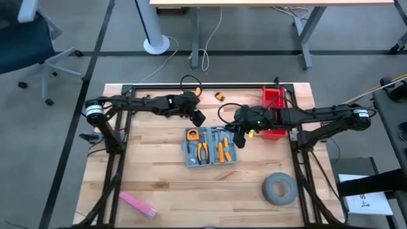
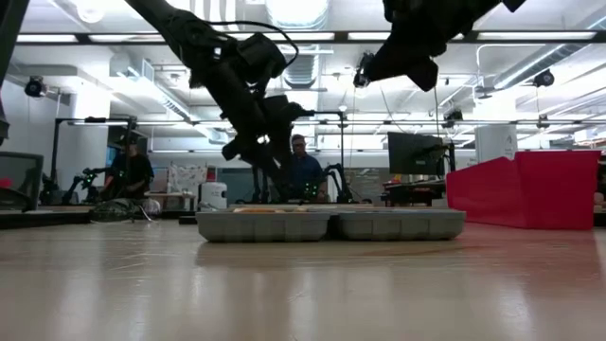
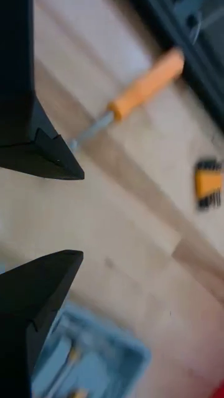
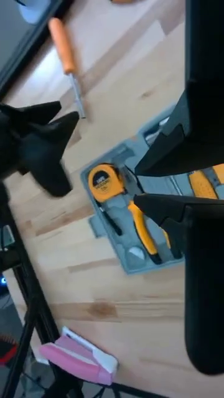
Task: Prefit tool cases
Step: Put the yellow nut driver into the gray pre-fit tool case
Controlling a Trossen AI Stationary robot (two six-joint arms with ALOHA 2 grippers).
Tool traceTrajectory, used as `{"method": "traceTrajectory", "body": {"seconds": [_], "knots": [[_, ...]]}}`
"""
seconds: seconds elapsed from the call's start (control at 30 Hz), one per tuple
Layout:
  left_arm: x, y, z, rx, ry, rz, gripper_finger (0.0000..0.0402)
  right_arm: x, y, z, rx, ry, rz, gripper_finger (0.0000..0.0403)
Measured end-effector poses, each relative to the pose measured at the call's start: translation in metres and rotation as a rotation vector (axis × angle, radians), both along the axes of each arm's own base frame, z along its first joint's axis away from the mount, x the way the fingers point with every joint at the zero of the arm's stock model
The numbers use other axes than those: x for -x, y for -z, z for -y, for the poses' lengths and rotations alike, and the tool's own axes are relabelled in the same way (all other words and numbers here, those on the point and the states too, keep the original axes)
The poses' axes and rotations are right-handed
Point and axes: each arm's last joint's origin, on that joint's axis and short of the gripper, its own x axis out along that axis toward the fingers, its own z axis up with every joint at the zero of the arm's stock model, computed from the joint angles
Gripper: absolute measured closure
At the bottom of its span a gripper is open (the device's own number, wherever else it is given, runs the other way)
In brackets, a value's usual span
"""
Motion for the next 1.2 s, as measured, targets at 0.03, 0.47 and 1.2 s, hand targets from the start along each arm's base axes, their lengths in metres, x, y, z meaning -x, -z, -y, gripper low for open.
{"method": "traceTrajectory", "body": {"seconds": [0.03,0.47,1.2], "knots": [[-0.001,-0.002,0.0,0.027,0.024,0.006,0.0198,0.0,0.002,-0.002,-0.005,-0.002,-0.006,0.0363],[0.002,-0.03,-0.026,-0.039,-0.155,-0.059,0.0198,0.003,0.018,-0.021,0.014,-0.016,-0.035,0.037],[-0.042,0.022,-0.076,0.022,-0.16,-0.159,0.0198,-0.002,0.008,-0.022,0.282,0.001,0.043,0.0369]]}}
